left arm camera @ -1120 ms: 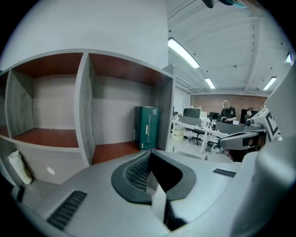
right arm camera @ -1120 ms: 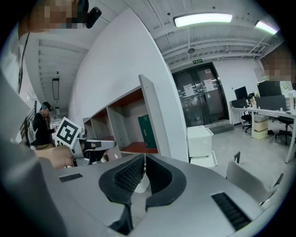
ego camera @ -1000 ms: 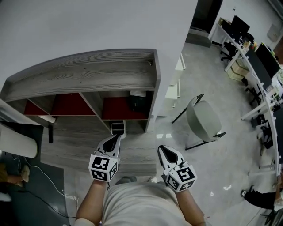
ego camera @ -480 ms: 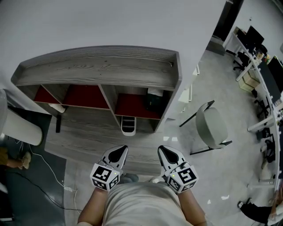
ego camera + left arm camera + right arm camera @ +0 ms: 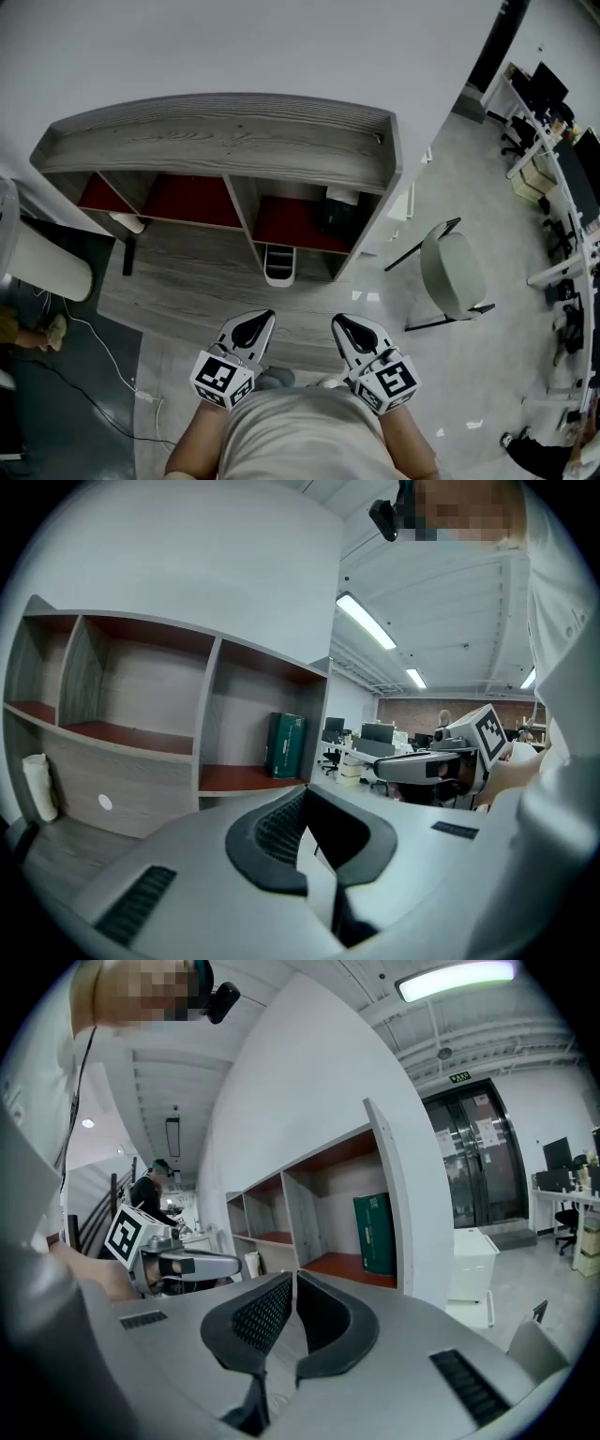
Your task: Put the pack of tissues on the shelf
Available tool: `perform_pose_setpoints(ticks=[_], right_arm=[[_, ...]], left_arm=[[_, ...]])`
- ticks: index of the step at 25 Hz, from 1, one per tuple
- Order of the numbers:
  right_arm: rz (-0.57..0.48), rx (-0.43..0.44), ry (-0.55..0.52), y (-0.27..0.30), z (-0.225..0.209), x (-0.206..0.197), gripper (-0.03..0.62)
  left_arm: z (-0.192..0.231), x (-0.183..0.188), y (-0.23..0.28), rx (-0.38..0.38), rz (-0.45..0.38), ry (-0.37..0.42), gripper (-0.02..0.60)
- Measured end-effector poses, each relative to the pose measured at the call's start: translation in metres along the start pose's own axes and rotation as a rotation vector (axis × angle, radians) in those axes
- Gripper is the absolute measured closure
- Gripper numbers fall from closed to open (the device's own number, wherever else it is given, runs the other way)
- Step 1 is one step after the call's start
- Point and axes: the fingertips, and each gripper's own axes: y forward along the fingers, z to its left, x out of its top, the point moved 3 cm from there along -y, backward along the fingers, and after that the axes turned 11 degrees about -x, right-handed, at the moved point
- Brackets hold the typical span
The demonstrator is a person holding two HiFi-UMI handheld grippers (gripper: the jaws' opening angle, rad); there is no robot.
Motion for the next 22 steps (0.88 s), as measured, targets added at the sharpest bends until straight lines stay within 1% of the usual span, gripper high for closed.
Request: perform_pose_setpoints(ticks=[6, 10, 13, 18, 22], right_arm=[[0.002, -0.004, 0.006, -0.001, 0.000, -0.001, 0.557], [0.002, -0.011, 0.002, -0.003, -0.003, -0.001, 0.557], [0.004, -0.027, 0.007, -0.004, -0.008, -0.002, 0.557], [0.004, -0.042, 0.007, -0.005, -0.013, 0.000, 0.557], [0.002, -0.042, 0.004, -0.005, -0.015, 0.002, 0.557]], left_arm=[[0.001, -0.001, 0.002, -0.002, 0.006, -0.009, 0.566], [0.002, -0.002, 0.005, 0.002, 0.018, 0.009, 0.566], [0.003, 0.000, 0.007, 0.001, 0.010, 0.014, 0.568], [0.002, 0.005, 0.014, -0.005, -0.005, 0.069, 0.568], [0.000, 0.006, 0.021, -0.026, 0.011, 0.083, 0.569]])
